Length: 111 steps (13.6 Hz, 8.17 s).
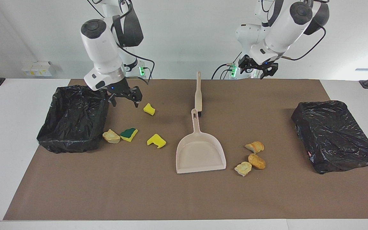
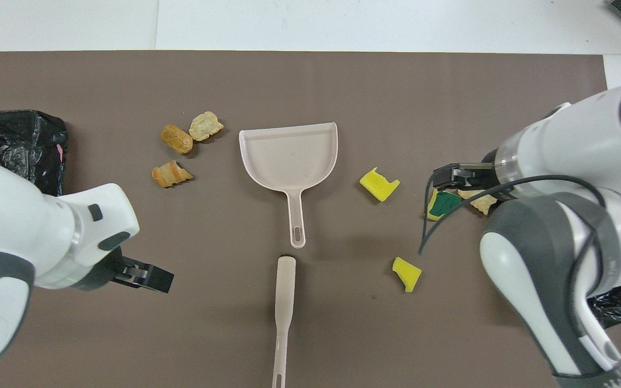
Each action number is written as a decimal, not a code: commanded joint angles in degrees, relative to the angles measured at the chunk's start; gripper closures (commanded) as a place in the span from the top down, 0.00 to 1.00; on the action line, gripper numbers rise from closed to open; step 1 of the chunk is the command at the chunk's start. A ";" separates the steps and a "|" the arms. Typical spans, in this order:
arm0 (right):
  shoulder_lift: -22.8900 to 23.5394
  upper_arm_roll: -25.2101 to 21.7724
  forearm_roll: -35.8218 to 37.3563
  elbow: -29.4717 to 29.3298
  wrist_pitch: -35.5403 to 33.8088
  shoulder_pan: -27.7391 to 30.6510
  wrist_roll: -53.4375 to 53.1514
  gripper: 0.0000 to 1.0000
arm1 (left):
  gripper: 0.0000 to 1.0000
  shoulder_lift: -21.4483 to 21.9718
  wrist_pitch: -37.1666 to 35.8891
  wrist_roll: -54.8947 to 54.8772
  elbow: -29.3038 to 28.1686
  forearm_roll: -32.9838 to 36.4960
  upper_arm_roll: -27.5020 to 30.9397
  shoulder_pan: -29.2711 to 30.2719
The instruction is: Sweep and dump trash in bin
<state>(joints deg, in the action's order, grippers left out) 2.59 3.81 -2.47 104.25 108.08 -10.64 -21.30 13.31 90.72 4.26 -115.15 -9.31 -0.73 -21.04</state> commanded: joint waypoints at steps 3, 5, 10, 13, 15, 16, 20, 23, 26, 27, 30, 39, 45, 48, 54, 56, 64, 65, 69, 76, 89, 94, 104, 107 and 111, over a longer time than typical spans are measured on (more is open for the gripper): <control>4.70 -0.12 -2.18 0.52 8.97 -6.84 -11.46 1.00 | 1.00 5.85 15.16 13.47 -15.18 -0.71 0.90 -14.97; 6.02 -0.12 -3.59 0.25 10.57 -8.08 -17.34 1.00 | 1.00 5.85 20.70 18.31 -19.13 -0.71 0.99 -21.82; 7.34 -0.12 -3.68 0.16 12.33 -8.96 -19.04 1.00 | 1.00 4.98 40.82 28.61 -32.41 -0.63 0.12 -36.16; 7.34 -0.12 -3.68 0.16 12.33 -8.96 -18.95 1.00 | 1.00 3.39 47.00 30.11 -35.23 -0.63 -0.32 -37.94; 7.34 -0.12 -3.68 0.25 12.25 -8.96 -18.95 1.00 | 1.00 3.22 47.27 30.02 -35.24 -0.63 -0.24 -37.85; 7.34 -0.12 -3.68 0.25 12.24 -8.96 -18.95 1.00 | 0.94 2.96 47.53 30.02 -35.24 -0.63 -0.24 -37.33; 7.34 -0.12 -3.68 0.25 11.98 -8.96 -19.04 1.00 | 0.72 2.87 47.45 30.72 -35.24 -0.54 -0.32 -37.15; 7.25 -0.12 -3.68 0.25 11.72 -8.96 -19.04 1.00 | 0.70 2.78 47.10 31.25 -35.24 -0.63 -0.24 -37.15; 7.25 -0.12 -3.68 0.25 11.45 -8.96 -18.95 1.00 | 0.63 1.20 47.18 32.66 -34.97 -0.54 -0.24 -37.15; 7.25 -0.12 -3.68 0.25 11.37 -8.96 -18.95 1.00 | 0.51 1.20 47.01 32.66 -34.97 -0.54 -0.24 -37.15; 7.17 -0.12 -3.68 0.25 11.19 -8.96 -18.95 1.00 | 0.00 1.11 46.66 32.75 -34.71 -0.63 -0.15 -36.80; 7.87 -0.12 -3.94 -0.71 12.50 -8.61 -17.81 1.00 | 0.00 9.10 24.71 24.79 -24.78 2.98 0.29 -21.01; 10.06 -0.12 -5.44 -0.54 15.15 -14.83 -21.48 1.00 | 0.00 7.18 22.83 7.57 -23.11 9.22 0.29 -4.75; 11.99 -0.12 -1.15 -0.28 14.97 -19.67 -27.55 1.00 | 0.00 5.34 27.21 -3.87 -23.02 9.57 0.38 5.37; 17.80 -0.12 5.37 -0.80 16.55 -24.43 -34.68 1.00 | 0.00 -0.73 30.92 -16.64 -19.42 9.57 0.29 15.75; 18.32 -0.12 5.63 -1.68 18.47 -24.17 -34.51 1.00 | 0.00 -1.53 31.53 -17.00 -19.42 9.57 0.38 16.38; 19.21 -0.12 5.72 -2.21 19.36 -23.73 -32.67 0.71 | 0.00 -1.53 31.80 -17.00 -19.42 9.57 0.38 16.55; 19.21 -0.12 5.64 -2.38 19.45 -23.47 -32.14 0.68 | 0.00 -1.53 31.80 -17.00 -19.42 9.57 0.38 16.99; 19.30 -0.12 4.93 -2.73 20.68 -23.38 -30.64 0.00 | 0.00 -2.23 31.80 -18.14 -18.28 9.57 0.46 17.43; 15.09 -0.12 4.49 -2.82 16.91 -18.91 -13.38 0.00 | 0.00 -6.44 29.87 -18.49 -11.95 9.48 0.38 18.22; 11.83 -0.12 -1.84 -3.27 8.38 -8.35 51.50 0.00 | 0.00 -14.61 33.28 -14.13 -6.50 9.48 0.38 18.14; 11.21 -0.12 -1.48 -1.95 5.91 -9.31 64.02 0.00 | 0.00 -22.77 36.04 -11.20 -1.34 9.57 -0.15 15.16; 11.74 -0.12 3.08 -1.68 6.79 -11.33 64.19 0.00 | 0.00 -27.28 26.27 -22.27 4.49 10.71 -0.41 5.32; 11.82 -0.12 6.06 -1.42 7.06 -11.51 64.55 0.00 | 0.00 -25.79 25.39 -21.57 2.56 9.23 -0.50 1.80; 12.00 -0.04 7.83 -0.63 8.73 -12.92 64.55 0.00 | 0.00 -23.77 23.72 -16.59 0.01 2.90 -0.50 -2.24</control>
<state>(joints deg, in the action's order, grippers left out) 14.87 3.45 4.25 102.52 115.14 -23.39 41.87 -13.09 115.85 -15.00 -112.40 -4.05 -2.01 -20.75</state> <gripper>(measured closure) 0.670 0.727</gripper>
